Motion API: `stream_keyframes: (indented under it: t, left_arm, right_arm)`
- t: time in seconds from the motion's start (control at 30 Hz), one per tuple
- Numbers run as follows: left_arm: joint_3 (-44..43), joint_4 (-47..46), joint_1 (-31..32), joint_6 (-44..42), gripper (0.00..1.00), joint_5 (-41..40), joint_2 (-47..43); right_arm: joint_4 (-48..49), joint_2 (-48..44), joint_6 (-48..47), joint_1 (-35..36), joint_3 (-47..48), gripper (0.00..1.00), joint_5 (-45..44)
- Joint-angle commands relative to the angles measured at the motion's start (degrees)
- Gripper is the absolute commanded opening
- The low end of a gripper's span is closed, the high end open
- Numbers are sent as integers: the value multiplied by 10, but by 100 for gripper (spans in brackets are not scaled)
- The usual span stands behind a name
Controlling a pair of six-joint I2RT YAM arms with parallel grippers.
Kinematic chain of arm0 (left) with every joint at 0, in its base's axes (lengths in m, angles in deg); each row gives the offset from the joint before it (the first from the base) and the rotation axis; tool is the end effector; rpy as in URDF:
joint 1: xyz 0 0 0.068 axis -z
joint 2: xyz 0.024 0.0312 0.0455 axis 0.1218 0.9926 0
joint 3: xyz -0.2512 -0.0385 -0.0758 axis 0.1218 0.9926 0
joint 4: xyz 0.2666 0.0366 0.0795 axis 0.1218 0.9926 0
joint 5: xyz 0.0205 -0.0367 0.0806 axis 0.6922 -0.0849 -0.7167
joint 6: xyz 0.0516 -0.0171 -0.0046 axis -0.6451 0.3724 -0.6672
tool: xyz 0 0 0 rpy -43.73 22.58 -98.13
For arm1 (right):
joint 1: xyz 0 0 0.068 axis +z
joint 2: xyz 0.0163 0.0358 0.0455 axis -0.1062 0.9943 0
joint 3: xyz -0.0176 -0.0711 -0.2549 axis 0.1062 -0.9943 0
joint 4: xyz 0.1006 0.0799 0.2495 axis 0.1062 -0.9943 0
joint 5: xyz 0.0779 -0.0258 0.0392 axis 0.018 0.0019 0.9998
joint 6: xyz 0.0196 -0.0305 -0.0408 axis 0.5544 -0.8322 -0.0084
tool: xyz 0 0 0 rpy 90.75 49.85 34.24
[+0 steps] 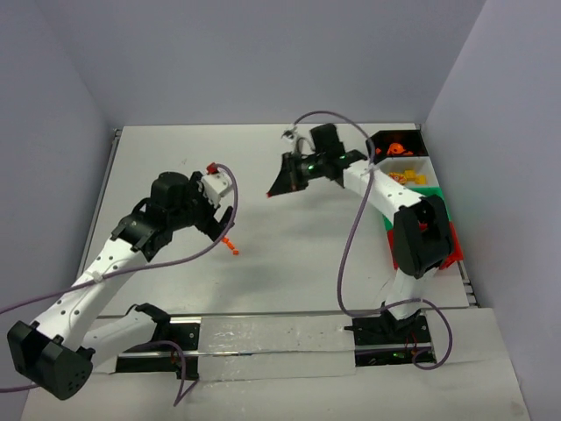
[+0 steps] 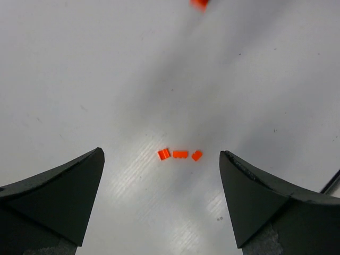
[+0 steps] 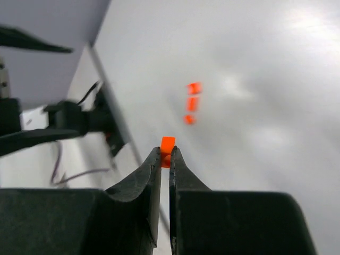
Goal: Sort the legos into containers by color
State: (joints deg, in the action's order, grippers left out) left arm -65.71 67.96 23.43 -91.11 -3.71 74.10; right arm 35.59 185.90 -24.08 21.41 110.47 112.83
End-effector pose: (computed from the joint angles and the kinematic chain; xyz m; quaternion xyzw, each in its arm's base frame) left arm 0.2043 -0.1298 0.3104 0.3960 0.7759 -0.1589 0.4646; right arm 0.3538 0.2159 0.2586 -0.2517 0.8033 0.5008 0.2015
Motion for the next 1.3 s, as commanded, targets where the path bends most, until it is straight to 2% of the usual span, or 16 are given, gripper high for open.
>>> stream_keyframes:
  t: [0.0, 0.13, 0.2, 0.27, 0.4, 0.57, 0.73, 0.8, 0.9, 1.0, 1.1, 1.27]
  left_arm:
    - [-72, 76, -65, 91, 99, -4, 64]
    - [-113, 113, -134, 127, 99, 66, 138]
    - [-125, 118, -145, 133, 99, 74, 151]
    - [-137, 107, -150, 141, 99, 68, 165]
    - [-143, 79, -153, 168, 99, 63, 172]
    - [-139, 67, -154, 201, 99, 59, 171]
    - [-130, 62, -154, 202, 99, 32, 160]
    - [-131, 64, -155, 199, 99, 25, 160]
    - [-135, 69, -155, 196, 99, 15, 166]
    - [-140, 73, -155, 195, 99, 9, 175]
    - [-141, 69, -155, 195, 99, 5, 173]
    - [-136, 65, -160, 195, 99, -2, 159]
  right_arm:
    - [-52, -8, -81, -130, 72, 0, -92]
    - [-76, 38, -122, -255, 145, 0, -177]
    - [-83, 62, -126, -283, 174, 0, -196]
    - [-101, 108, -136, -342, 232, 0, -231]
    - [-112, 214, -143, -388, 349, 0, -280]
    - [-127, 320, -126, -410, 468, 0, -312]
    - [-124, 371, -119, -415, 522, 1, -352]
    - [-120, 374, -121, -415, 519, 8, -359]
    - [-120, 377, -127, -415, 513, 31, -369]
    - [-126, 372, -129, -416, 504, 49, -365]
    - [-126, 345, -128, -414, 479, 58, -347]
    - [-137, 285, -130, -406, 444, 59, -302]
